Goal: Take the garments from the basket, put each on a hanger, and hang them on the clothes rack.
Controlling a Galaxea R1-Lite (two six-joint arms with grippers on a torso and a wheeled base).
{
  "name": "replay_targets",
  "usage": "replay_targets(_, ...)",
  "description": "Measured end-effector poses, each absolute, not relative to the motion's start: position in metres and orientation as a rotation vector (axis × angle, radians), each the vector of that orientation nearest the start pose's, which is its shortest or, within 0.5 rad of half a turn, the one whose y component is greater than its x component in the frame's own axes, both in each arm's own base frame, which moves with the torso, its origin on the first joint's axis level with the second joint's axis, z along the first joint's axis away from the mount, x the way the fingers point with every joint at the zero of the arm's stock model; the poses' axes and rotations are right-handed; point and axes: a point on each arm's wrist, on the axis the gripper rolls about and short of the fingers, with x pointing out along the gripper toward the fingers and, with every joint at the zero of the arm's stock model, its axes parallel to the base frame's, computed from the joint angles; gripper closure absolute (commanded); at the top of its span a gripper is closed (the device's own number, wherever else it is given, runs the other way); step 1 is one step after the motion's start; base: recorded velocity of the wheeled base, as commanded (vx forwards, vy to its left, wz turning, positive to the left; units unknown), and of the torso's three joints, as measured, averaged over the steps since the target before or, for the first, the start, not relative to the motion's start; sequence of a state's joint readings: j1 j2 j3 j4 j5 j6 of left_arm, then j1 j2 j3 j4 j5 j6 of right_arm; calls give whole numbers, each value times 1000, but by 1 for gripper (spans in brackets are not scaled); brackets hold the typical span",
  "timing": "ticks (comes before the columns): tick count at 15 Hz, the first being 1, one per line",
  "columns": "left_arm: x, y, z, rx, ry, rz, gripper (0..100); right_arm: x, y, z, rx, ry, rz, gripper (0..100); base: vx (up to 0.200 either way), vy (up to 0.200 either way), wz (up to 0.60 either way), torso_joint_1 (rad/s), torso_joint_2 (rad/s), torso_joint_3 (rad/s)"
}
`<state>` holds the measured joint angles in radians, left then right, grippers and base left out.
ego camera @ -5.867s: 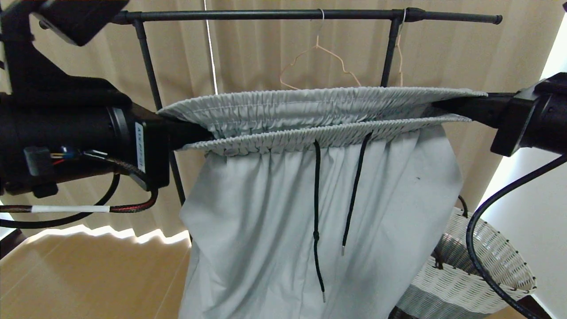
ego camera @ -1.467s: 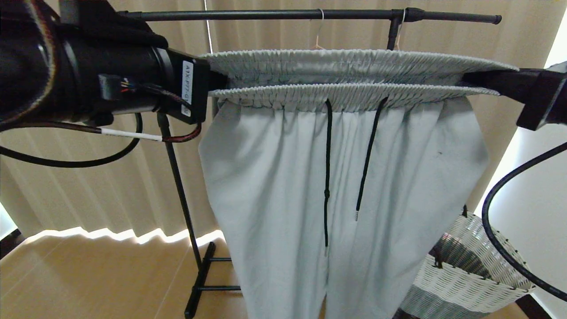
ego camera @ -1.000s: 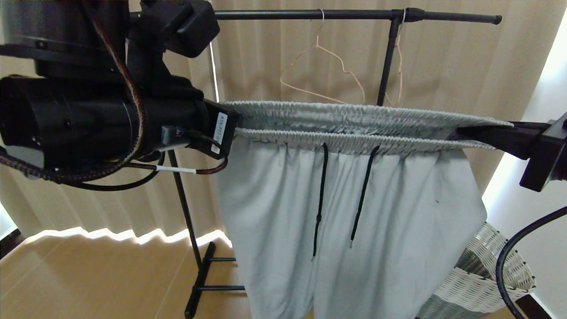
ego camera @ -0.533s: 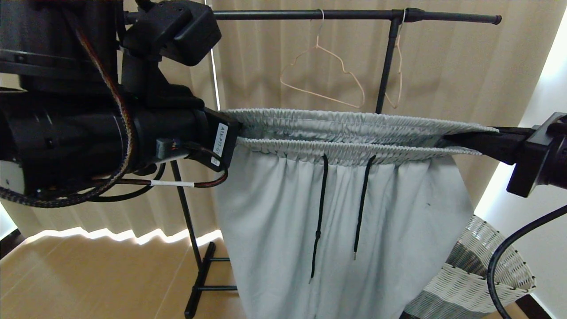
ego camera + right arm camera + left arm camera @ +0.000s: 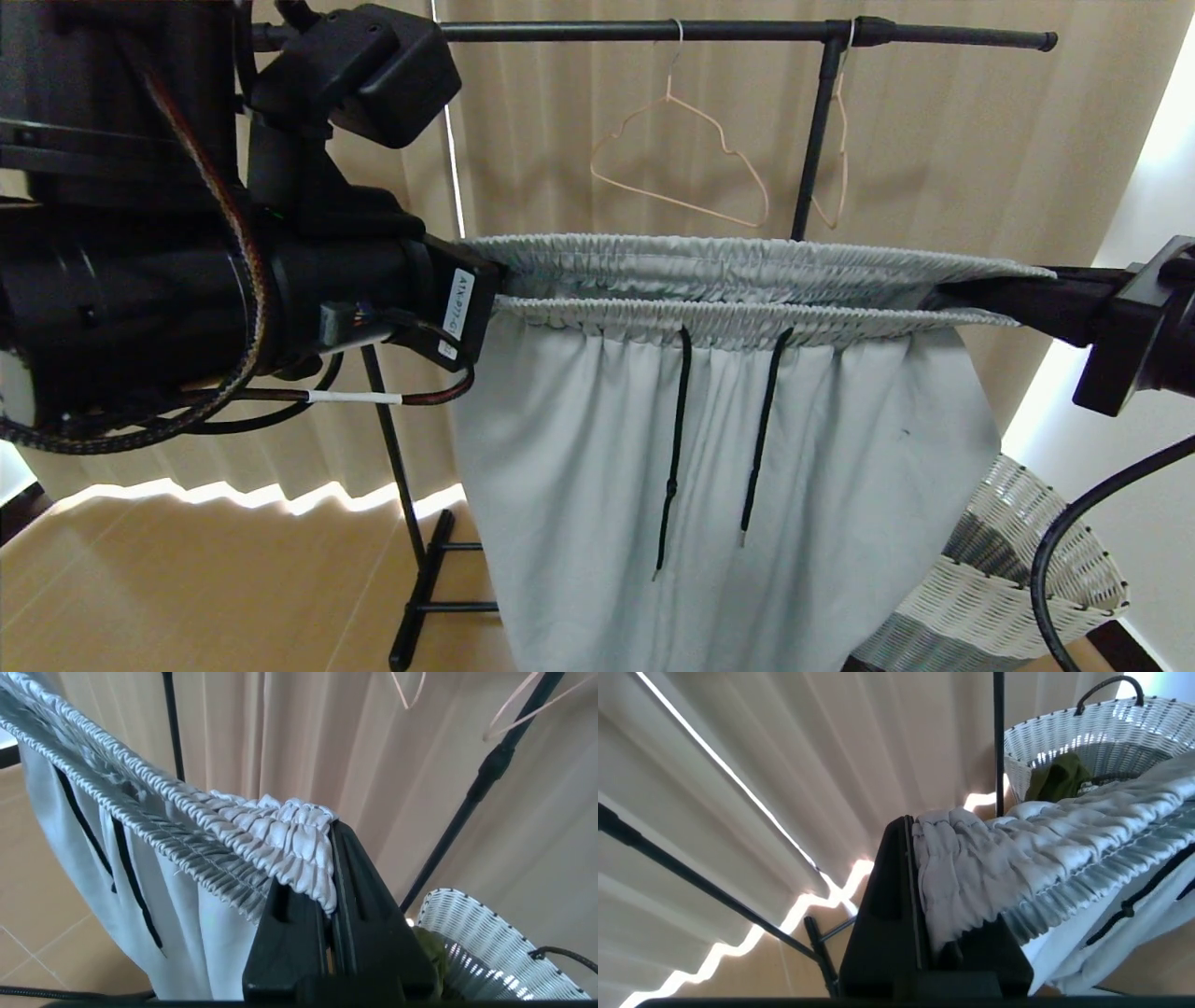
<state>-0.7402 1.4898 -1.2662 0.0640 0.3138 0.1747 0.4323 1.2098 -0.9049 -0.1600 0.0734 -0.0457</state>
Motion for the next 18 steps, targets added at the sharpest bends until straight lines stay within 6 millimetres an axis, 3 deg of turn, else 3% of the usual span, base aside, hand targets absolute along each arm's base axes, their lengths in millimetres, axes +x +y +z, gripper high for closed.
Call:
replay_targets(6, 197, -170, 306, 317, 212, -444, 100, 166, 79, 283, -71, 139, 511, 100, 0, 0, 0, 0, 0, 0)
replay_targets(7, 197, -170, 306, 317, 212, -444, 100, 166, 78, 283, -71, 138, 512, 0, 0, 0, 0, 0, 0, 0)
replay_targets(12, 199, -166, 298, 359, 232, -421, 100, 161, 77, 275, -68, 139, 521, 0, 0, 0, 0, 0, 0, 0)
replay_targets(18, 207, -155, 296, 388, 229, -332, 100, 141, 73, 259, -44, 39, 747, 0, 0, 0, 0, 0, 0, 0)
